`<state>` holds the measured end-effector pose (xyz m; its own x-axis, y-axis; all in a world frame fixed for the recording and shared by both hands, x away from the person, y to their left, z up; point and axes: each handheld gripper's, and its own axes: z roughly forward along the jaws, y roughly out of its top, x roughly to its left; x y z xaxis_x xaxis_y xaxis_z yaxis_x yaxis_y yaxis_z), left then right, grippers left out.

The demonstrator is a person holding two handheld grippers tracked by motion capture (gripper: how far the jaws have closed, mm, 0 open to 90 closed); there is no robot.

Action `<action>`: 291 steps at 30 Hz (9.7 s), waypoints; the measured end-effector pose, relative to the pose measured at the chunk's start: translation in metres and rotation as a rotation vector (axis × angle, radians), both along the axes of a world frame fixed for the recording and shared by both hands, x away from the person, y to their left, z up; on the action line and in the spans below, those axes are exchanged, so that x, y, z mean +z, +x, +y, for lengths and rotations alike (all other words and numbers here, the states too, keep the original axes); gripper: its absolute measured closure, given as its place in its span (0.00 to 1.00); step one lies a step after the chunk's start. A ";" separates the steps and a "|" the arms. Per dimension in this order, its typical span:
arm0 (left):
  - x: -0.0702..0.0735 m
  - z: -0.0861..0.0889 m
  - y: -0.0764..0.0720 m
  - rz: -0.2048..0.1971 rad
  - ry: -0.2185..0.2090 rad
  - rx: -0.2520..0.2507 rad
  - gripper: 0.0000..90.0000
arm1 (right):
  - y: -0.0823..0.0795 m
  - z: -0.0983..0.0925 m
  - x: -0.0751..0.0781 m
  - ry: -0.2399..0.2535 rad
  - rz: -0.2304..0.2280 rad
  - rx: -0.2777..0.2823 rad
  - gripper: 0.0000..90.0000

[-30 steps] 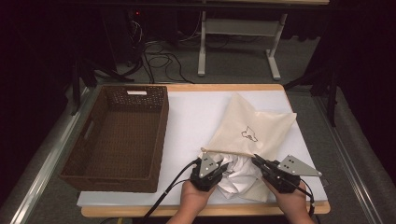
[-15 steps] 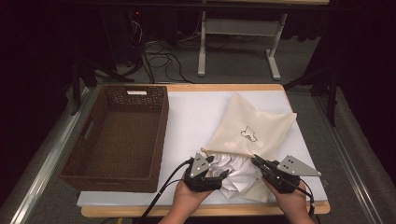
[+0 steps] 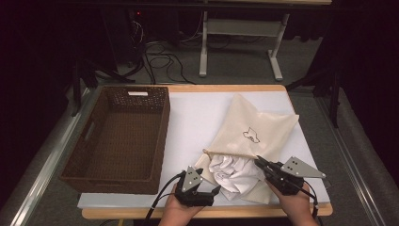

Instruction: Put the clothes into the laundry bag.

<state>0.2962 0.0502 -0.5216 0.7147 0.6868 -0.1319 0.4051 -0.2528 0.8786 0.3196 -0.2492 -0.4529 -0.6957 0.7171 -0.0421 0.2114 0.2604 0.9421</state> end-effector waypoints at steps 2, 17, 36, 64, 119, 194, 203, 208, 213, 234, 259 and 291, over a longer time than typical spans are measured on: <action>-0.001 -0.012 -0.001 -0.015 0.036 -0.012 0.19 | 0.000 0.001 0.000 0.000 0.000 0.000 0.99; 0.000 -0.043 0.017 0.002 0.150 -0.017 0.38 | 0.001 0.002 -0.002 -0.001 0.008 -0.002 0.99; 0.006 -0.040 0.027 0.013 0.084 0.038 0.87 | 0.001 0.004 -0.003 -0.002 0.013 0.002 0.99; 0.010 -0.041 0.032 -0.023 0.079 0.132 0.54 | 0.000 0.003 -0.002 0.002 0.005 0.002 0.99; 0.013 -0.079 0.042 -0.022 0.056 0.061 0.70 | -0.002 0.001 -0.001 0.006 0.007 0.002 0.99; 0.004 -0.088 0.065 0.048 0.098 0.087 0.92 | -0.001 0.002 -0.002 -0.001 0.006 0.012 0.99; 0.010 -0.071 0.036 0.015 0.031 0.082 0.45 | -0.002 0.002 -0.002 -0.002 0.006 0.015 0.99; 0.004 -0.065 0.026 0.061 0.076 0.039 0.27 | -0.001 0.003 -0.002 -0.006 0.005 0.012 0.99; -0.001 -0.073 0.029 0.116 0.161 -0.025 0.39 | -0.001 0.003 -0.003 -0.008 0.008 0.014 0.99; 0.002 -0.084 0.053 0.055 0.126 0.073 0.94 | -0.001 0.003 -0.003 -0.007 0.005 0.011 0.99; 0.004 -0.083 0.036 0.061 0.100 -0.012 0.38 | 0.000 -0.002 -0.002 0.019 0.015 -0.006 0.99; 0.010 -0.079 0.023 0.037 0.091 -0.036 0.32 | -0.001 -0.002 -0.003 0.013 0.017 -0.006 0.99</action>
<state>0.3195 -0.0283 -0.5113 0.7353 0.6708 -0.0967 0.4259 -0.3464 0.8358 0.3184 -0.2509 -0.4559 -0.6919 0.7217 -0.0205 0.2291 0.2464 0.9417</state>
